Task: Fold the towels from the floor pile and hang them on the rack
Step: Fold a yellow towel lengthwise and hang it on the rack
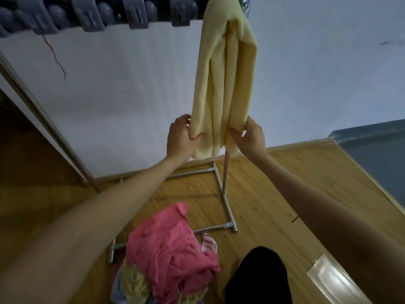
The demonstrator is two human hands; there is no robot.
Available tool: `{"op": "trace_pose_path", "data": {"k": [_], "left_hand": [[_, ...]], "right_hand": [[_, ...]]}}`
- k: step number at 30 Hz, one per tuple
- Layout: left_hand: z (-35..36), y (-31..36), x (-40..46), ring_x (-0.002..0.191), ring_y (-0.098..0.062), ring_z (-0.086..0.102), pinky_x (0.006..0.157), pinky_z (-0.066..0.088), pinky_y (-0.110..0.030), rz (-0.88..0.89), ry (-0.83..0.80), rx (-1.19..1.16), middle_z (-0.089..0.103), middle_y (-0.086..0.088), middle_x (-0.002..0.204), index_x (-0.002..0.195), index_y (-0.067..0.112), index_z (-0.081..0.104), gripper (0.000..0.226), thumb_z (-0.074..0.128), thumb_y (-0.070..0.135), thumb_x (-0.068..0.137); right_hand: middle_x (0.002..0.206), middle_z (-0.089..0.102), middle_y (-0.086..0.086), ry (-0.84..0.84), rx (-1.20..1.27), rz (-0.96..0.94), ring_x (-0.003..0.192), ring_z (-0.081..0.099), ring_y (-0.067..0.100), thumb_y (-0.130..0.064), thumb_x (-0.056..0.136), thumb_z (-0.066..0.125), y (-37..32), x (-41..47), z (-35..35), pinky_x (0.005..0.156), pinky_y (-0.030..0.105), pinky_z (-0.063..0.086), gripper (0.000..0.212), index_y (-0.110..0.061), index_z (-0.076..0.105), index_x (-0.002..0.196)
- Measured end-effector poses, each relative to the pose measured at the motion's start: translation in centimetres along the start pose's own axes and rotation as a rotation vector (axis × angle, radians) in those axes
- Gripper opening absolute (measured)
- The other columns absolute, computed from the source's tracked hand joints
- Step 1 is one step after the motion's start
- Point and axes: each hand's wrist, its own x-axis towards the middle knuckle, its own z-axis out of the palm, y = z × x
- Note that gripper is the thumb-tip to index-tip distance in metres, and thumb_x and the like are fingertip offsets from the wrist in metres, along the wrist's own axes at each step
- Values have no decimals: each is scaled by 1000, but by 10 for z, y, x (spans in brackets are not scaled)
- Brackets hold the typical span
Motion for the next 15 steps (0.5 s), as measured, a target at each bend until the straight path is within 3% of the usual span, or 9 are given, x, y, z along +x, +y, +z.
{"op": "trace_pose_path", "data": {"k": [4, 7, 9, 11, 15], "left_hand": [[13, -3, 0, 89, -20, 62, 78, 53, -36, -176, -47, -155, 65, -2, 98, 103, 11, 60, 30, 70, 29, 81], [10, -15, 6, 77, -21, 59, 63, 49, -34, -165, 107, -67, 63, -7, 89, 90, 6, 57, 21, 67, 21, 80], [6, -24, 7, 74, -22, 54, 60, 40, -30, -157, 219, 33, 59, -11, 93, 90, 4, 54, 22, 67, 19, 80], [5, -31, 8, 77, -24, 55, 62, 42, -29, -139, 287, 114, 55, -15, 101, 97, 1, 53, 25, 68, 16, 82], [16, -42, 6, 80, -31, 57, 65, 45, -29, -28, 256, 154, 52, -19, 106, 104, -2, 52, 29, 67, 9, 82]], "right_hand": [[71, 60, 8, 56, 93, 108, 66, 54, 22, -14, 83, 62, 15, -6, 16, 61, 39, 46, 14, -5, 55, 76], [71, 59, 11, 138, 58, 138, 66, 53, 27, -14, 83, 56, 25, -5, 24, 60, 42, 45, 14, -1, 53, 78], [71, 57, 11, 171, -16, 158, 64, 50, 27, -12, 85, 51, 29, -5, 27, 56, 38, 39, 13, -1, 52, 77], [70, 54, 10, 199, -98, 162, 63, 47, 27, -9, 85, 48, 31, -3, 30, 55, 36, 34, 14, -2, 51, 74], [66, 56, 15, 187, -152, 139, 61, 40, 23, -4, 83, 46, 38, -3, 43, 53, 33, 30, 15, -2, 49, 69]]}}
